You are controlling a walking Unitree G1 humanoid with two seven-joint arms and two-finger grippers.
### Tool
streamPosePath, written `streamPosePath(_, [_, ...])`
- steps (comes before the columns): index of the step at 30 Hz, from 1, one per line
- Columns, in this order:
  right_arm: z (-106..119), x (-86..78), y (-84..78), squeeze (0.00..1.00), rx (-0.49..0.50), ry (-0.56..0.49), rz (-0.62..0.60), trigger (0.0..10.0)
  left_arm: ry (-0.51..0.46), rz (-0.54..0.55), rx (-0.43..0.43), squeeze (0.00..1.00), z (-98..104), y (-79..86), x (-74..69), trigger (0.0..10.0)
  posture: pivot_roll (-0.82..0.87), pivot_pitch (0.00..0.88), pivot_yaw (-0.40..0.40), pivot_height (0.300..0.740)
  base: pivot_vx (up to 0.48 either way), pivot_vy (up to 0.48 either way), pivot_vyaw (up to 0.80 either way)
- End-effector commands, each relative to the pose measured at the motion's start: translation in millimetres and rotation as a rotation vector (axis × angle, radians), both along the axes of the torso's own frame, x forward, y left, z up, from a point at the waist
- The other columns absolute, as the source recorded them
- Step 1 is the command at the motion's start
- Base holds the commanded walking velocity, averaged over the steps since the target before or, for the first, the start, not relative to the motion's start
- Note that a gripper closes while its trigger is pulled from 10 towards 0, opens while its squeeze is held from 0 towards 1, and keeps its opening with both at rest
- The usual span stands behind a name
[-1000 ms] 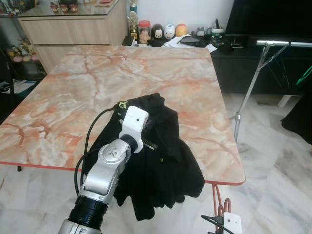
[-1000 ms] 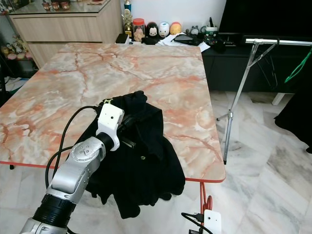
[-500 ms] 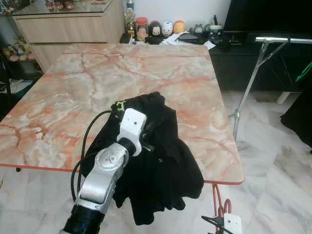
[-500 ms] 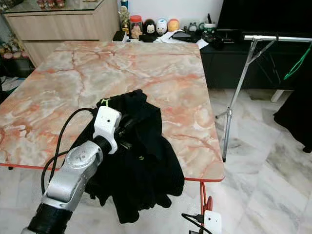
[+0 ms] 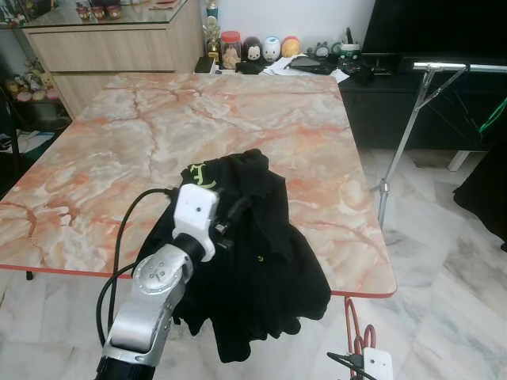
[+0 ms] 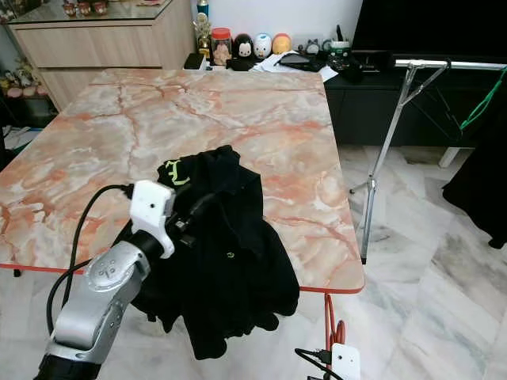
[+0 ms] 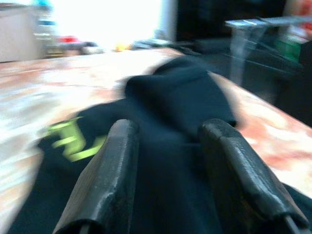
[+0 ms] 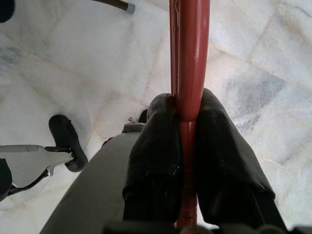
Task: Hang hanger
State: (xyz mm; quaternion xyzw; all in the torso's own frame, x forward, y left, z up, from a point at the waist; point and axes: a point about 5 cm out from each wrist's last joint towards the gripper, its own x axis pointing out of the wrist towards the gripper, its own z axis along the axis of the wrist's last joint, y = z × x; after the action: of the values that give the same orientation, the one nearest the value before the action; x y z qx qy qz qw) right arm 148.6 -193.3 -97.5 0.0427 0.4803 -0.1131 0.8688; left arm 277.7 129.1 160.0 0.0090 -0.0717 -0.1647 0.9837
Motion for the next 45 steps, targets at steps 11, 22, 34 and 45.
streamPosePath(11, [1, 0.9, -4.1, 0.0, -0.008, -0.01, 0.012, 10.0, -0.017, 0.227, 0.025, 0.0, -10, 33.8, -8.4, 10.0, -0.07, 0.034, -0.007, 0.74, 0.0, 0.0, 0.0])
streamPosePath(22, [1, 1.5, -3.6, 0.0, -0.009, -0.007, 0.013, 10.0, -0.038, 0.211, 0.035, 0.0, -6, 25.1, -2.9, 10.0, -0.08, 0.047, -0.004, 0.74, 0.0, -0.27, 0.0])
streamPosePath(34, [2, 2.6, -2.4, 0.0, -0.007, -0.013, 0.007, 10.0, -0.064, 0.207, 0.043, 0.0, -1, 24.3, -1.1, 10.0, -0.08, 0.056, 0.001, 0.74, 0.0, -0.441, 0.0])
streamPosePath(45, [1, 2.1, -3.2, 0.0, -0.012, -0.01, 0.009, 10.0, -0.126, 0.2, 0.046, 0.0, 13, 21.3, 0.2, 10.0, -0.08, 0.047, -0.001, 0.74, 0.0, -0.452, 0.0])
